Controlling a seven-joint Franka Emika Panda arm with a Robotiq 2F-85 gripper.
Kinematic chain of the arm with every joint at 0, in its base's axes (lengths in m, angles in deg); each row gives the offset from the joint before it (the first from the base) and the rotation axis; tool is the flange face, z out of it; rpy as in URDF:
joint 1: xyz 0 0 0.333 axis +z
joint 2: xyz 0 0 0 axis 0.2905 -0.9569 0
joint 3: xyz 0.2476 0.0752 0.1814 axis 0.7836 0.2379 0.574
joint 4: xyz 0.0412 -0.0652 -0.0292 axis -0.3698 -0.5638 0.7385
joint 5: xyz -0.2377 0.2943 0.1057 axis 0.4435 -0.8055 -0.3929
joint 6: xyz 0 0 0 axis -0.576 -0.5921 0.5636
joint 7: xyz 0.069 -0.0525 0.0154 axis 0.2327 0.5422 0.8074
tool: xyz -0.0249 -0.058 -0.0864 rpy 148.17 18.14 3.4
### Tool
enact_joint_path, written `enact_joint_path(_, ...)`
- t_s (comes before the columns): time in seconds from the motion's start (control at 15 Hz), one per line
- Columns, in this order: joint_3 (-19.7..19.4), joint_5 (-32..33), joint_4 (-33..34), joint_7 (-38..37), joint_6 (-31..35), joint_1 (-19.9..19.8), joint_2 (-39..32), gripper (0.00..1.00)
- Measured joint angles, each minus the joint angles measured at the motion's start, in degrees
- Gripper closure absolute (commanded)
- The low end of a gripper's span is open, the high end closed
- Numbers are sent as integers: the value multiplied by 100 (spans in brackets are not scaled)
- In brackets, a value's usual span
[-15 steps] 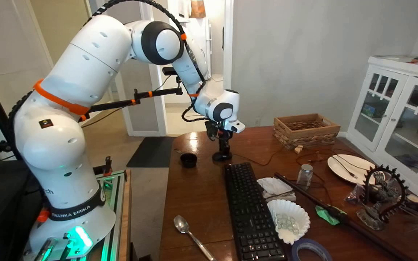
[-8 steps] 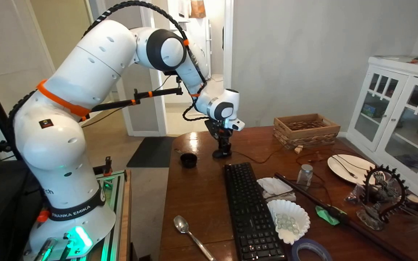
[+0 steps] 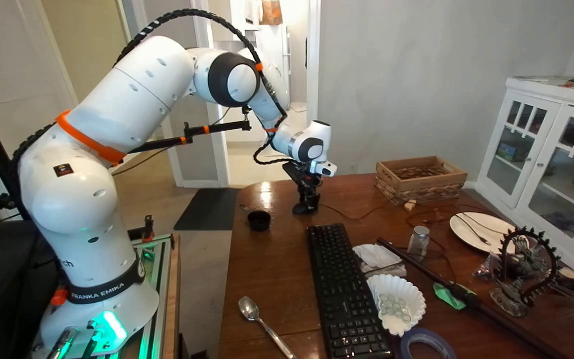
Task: Move the mouse slightly to the left and back
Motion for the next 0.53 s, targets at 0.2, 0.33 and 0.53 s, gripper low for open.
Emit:
enact_joint_path(0.2, 110, 73, 348, 259, -378, 18, -159, 58)
enact_joint_path(0.33, 160, 158, 557, 425, -612, 39, -258, 58)
enact_joint_path(0.53, 164, 294, 830, 606, -947, 86, -382, 58)
